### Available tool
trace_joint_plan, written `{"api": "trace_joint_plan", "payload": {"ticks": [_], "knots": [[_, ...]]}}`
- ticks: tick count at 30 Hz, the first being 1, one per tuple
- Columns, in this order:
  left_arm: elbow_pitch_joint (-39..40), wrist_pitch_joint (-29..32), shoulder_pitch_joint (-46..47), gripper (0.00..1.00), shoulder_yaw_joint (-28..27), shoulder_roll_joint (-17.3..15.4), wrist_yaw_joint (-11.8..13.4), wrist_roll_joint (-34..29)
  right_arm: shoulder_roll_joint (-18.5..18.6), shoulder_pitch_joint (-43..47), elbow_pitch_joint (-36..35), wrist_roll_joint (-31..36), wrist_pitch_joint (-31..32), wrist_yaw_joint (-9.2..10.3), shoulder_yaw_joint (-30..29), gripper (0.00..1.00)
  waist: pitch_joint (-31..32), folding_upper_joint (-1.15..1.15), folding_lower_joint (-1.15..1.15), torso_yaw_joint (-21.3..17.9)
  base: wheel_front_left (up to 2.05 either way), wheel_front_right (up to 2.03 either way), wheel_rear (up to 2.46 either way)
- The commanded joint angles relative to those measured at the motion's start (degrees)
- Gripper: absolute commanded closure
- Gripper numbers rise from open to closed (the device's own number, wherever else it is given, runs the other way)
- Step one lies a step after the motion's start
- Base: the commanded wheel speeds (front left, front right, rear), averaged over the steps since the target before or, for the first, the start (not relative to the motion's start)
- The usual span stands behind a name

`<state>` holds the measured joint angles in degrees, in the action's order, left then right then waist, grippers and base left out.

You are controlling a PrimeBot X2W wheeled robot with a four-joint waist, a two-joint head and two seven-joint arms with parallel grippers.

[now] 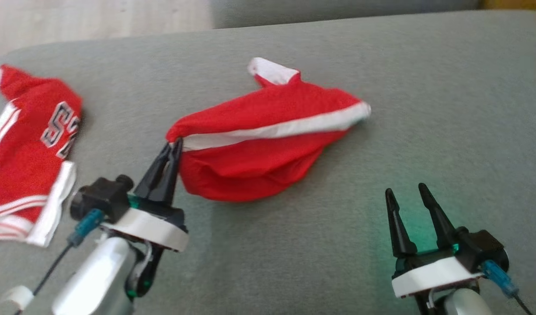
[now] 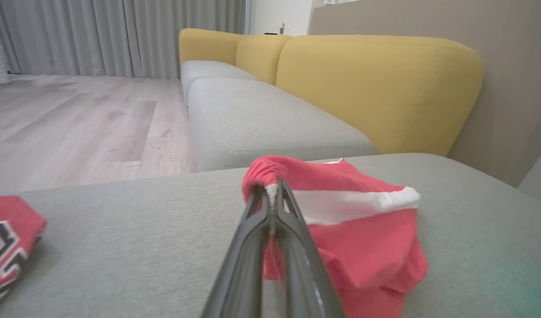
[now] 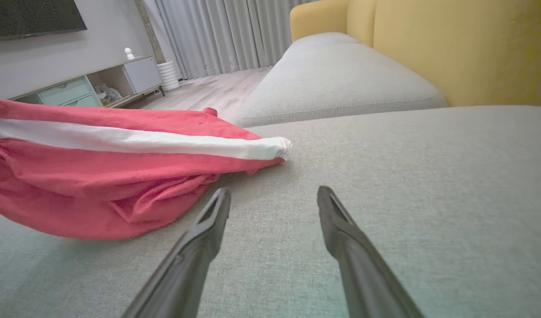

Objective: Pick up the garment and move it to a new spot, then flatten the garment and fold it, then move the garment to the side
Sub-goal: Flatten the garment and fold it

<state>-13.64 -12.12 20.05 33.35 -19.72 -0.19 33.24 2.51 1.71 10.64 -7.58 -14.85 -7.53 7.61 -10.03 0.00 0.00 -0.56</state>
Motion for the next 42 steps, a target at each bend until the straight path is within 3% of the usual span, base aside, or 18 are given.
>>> {"api": "trace_joint_plan", "payload": {"ticks": [1,5,11,24,26,27,29,30,36,42], "knots": [[1.91,0.86,2.17,1.0,-2.94,-2.87,-0.03,0.37,0.37,-2.79,-0.03,-0.93,-0.15,0.04,1.45,0.0,0.06,0.0,0.0,3.03,0.0,0.0,0.0],[1.26,1.59,3.25,1.0,-3.97,-4.66,-0.52,0.93,0.54,-7.29,6.8,-0.68,-0.15,0.04,3.58,0.0,-1.04,0.0,0.0,5.26,0.0,0.0,0.0],[-1.5,1.18,6.56,1.0,-4.42,-5.58,-1.28,0.31,3.61,-16.14,14.54,-2.81,-0.15,0.04,6.6,0.0,-3.74,0.0,0.0,7.86,0.0,0.0,0.0],[-7.88,-0.95,12.65,1.0,-3.01,-3.55,-3.3,-1.47,9.02,-28.61,26.05,-8.31,-0.15,0.04,18.05,0.0,-7.16,0.0,0.0,10.94,0.0,0.0,0.0],[-8.69,-1.22,13.02,1.0,-2.8,-3.26,-3.54,-1.58,9.39,-29.32,26.19,-9.37,-0.15,0.04,19.79,0.1,-7.1,0.0,0.0,11.13,0.0,0.0,0.0],[-9.4,-1.41,13.29,1.0,-2.6,-3.06,-3.75,-1.68,9.94,-29.88,25.97,-10.17,-0.15,0.04,21.66,0.43,-6.97,0.0,0.0,11.25,0.0,0.0,0.0],[-9.99,-1.58,13.45,1.0,-2.43,-2.96,-3.9,-1.77,10.48,-30.23,25.3,-10.74,-0.15,0.04,22.96,0.85,-6.73,0.0,0.0,11.26,0.0,0.0,0.0],[-10.23,-1.64,13.48,1.0,-2.35,-2.97,-3.97,-1.83,10.75,-30.32,24.85,-10.82,-0.15,0.04,23.39,1.0,-6.58,0.0,0.0,11.21,0.0,0.0,0.0],[-10.38,-1.95,13.77,1.0,-2.1,-4.03,-3.98,-2.74,12.25,-30.05,19.97,-10.07,-0.15,0.04,22.92,1.0,-4.83,0.0,0.0,9.71,0.0,0.0,0.0],[-5.92,-2.21,19.26,1.0,-0.96,-6.12,-5.14,-5.85,15.02,-32.08,11.34,-10.82,-0.15,0.04,16.16,1.0,-3.73,0.0,0.0,5.9,0.0,0.0,0.0]]}}
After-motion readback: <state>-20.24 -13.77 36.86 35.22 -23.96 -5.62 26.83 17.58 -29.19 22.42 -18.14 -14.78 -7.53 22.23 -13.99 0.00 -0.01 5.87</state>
